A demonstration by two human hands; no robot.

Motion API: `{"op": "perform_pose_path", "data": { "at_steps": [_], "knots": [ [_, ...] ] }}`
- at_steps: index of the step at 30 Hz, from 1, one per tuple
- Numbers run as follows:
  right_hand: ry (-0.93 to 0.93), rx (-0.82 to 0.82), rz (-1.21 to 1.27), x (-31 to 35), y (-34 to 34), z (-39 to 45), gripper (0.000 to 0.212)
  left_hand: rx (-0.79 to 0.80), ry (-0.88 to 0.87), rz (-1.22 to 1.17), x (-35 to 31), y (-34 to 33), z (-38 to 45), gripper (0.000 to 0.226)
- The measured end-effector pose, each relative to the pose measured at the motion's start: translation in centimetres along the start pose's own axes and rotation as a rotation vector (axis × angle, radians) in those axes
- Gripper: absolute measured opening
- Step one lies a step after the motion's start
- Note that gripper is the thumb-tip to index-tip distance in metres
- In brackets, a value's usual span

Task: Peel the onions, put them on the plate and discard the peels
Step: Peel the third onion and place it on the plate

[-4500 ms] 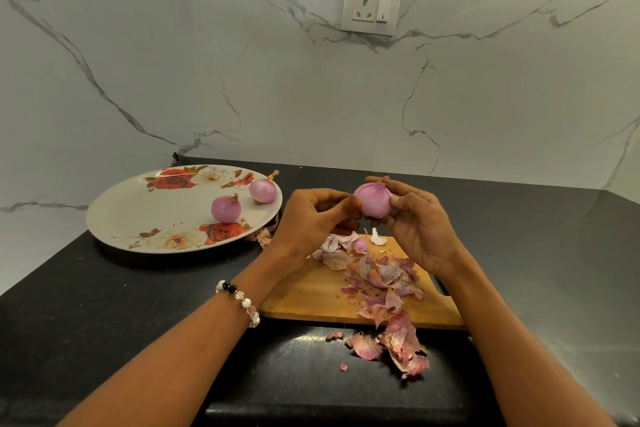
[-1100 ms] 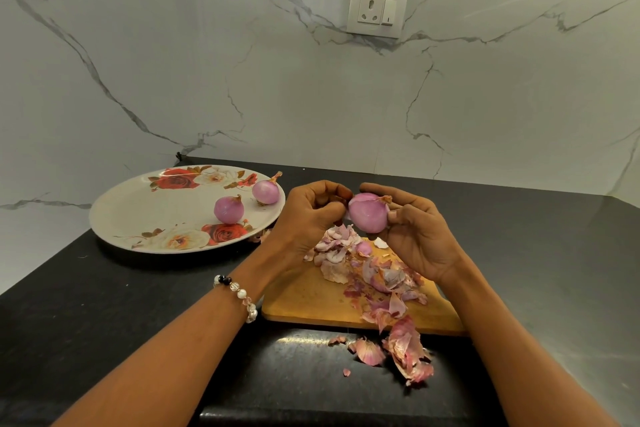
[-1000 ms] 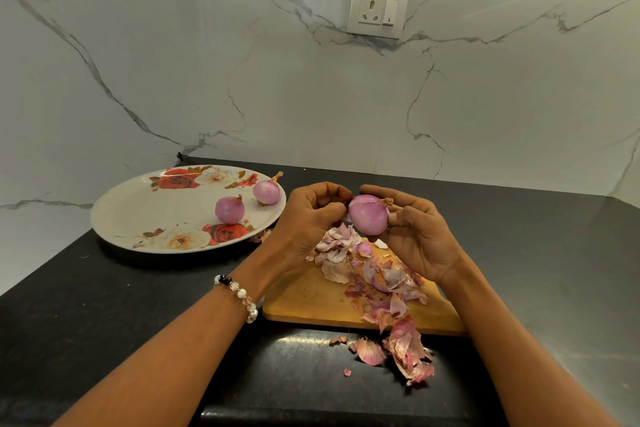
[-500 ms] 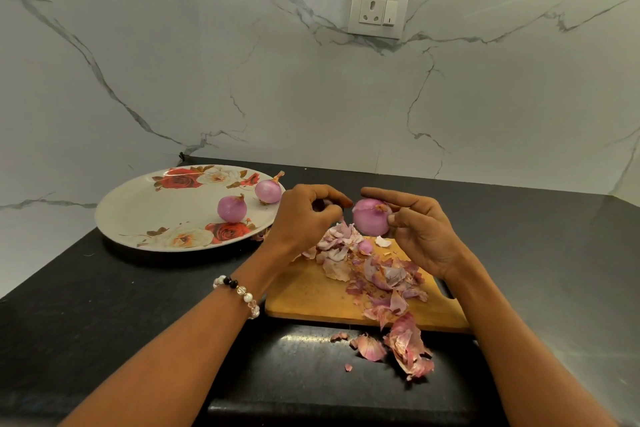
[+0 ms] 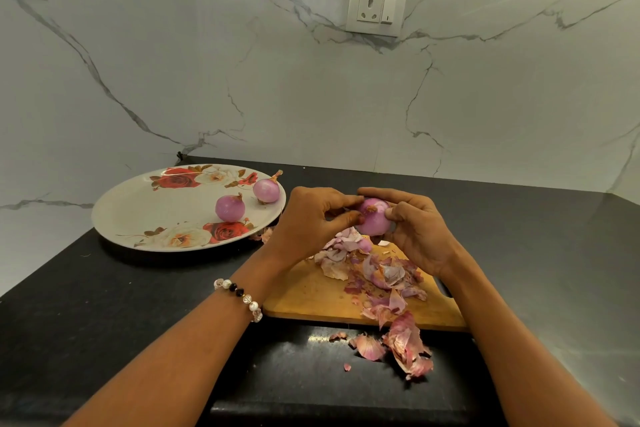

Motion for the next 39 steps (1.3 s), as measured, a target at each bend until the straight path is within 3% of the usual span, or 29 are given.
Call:
{"op": "perform_pose_path", "data": {
  "at_steps": [10,18,25,35,39],
  "knots": [
    [0.046,-0.026,-0.127,-0.2,-0.5,-0.1,0.037,-0.059,0.028,0.064,-0.2,-0.1,-0.2,0.019],
    [0.131,-0.065,-0.165,-0.6,-1.3,0.0,0.035,-0.313,0.365,-0.075,-0.3,-0.3,-0.4,0.010],
    [0.164,-0.074,-0.177,-0.5,-1.4,-0.1,0.038,-0.408,0.511,-0.212,0.1,-0.7,-0.6,0.010],
    [0.154,-0.033,-0.096,-0.4,-1.5,-0.1,0.038,-0.393,0.634,-0.405,1.9,-0.8,-0.2,0.006],
    [0.144,-0.055,-0.061,-0.2,-1.2,0.1,0.041,-0.307,0.536,-0.494,1.6,-0.5,0.1,0.025]
  ]
}}
Point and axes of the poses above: each hand's wrist, its own z-axis towards the middle knuckle, its own y-axis out of the back of the hand, x = y × z, the point moved 3 cm from there along z, towards the middle knuckle, and after that the axes turned 1 degree about -z, right-handed, at the moved point
